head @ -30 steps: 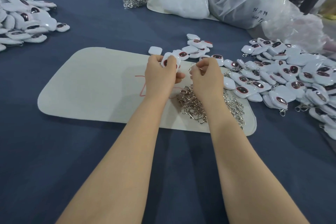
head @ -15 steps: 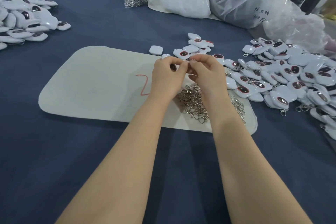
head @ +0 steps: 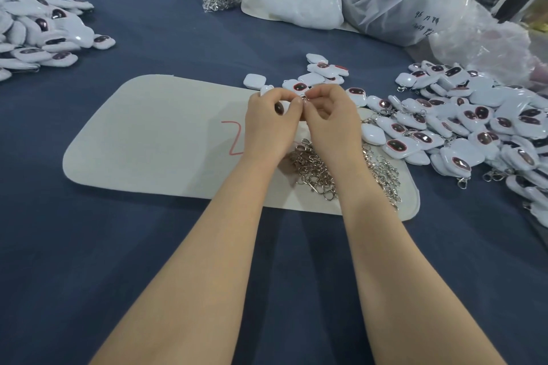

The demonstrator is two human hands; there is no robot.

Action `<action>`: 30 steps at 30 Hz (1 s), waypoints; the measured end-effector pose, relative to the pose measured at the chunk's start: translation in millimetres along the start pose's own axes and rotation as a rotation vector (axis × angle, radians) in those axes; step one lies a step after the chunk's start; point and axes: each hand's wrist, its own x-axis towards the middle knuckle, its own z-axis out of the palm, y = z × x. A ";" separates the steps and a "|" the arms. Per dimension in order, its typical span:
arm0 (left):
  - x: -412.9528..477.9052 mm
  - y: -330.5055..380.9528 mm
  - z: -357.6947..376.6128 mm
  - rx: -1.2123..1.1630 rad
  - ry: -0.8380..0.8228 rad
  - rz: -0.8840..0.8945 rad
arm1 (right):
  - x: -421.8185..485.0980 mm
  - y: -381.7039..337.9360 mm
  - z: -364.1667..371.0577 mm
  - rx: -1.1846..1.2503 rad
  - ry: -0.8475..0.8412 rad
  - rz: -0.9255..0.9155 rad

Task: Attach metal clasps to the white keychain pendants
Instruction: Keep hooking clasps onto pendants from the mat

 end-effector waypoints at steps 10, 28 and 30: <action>2.9 -2.4 0.2 0.047 0.096 0.017 | -2.4 2.9 2.6 -0.148 0.024 -0.087; 2.2 -4.1 1.8 0.108 0.066 0.045 | -1.4 2.7 3.0 -0.086 0.046 -0.060; 2.0 -4.9 2.1 0.127 0.075 0.051 | -1.3 2.7 3.0 -0.085 0.041 -0.057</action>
